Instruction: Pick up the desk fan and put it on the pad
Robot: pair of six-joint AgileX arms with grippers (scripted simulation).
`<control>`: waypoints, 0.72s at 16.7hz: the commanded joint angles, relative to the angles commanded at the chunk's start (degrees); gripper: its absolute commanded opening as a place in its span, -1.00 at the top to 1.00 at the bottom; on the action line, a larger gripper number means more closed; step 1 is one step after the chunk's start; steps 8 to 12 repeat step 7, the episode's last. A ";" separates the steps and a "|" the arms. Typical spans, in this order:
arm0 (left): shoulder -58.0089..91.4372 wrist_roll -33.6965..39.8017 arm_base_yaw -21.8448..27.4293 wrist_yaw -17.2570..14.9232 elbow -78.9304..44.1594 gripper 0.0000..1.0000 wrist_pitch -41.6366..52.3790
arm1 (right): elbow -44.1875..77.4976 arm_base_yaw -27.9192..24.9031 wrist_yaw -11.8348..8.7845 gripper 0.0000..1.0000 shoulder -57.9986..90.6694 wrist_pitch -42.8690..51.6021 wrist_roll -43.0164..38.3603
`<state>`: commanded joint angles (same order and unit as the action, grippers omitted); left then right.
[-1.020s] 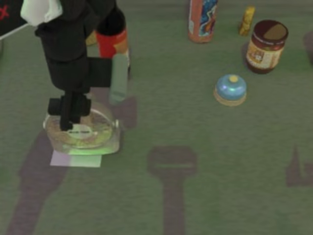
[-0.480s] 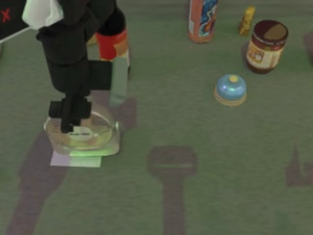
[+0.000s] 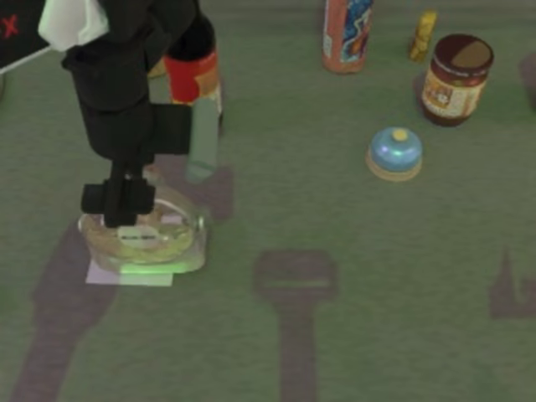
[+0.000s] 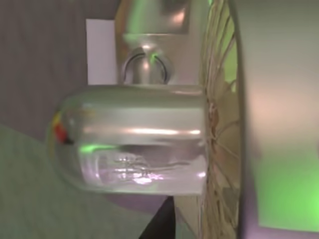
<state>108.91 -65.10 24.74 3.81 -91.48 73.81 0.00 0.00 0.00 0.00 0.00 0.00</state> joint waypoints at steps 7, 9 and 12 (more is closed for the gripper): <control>0.00 0.00 0.00 0.00 0.00 -1.00 0.00 | 0.00 0.00 0.00 -1.00 0.00 0.00 0.00; 0.00 0.00 0.00 0.00 0.00 -1.00 0.00 | 0.00 0.00 0.00 -1.00 0.00 0.00 0.00; 0.00 0.00 0.00 0.00 0.00 -1.00 0.00 | 0.00 0.00 0.00 -1.00 0.00 0.00 0.00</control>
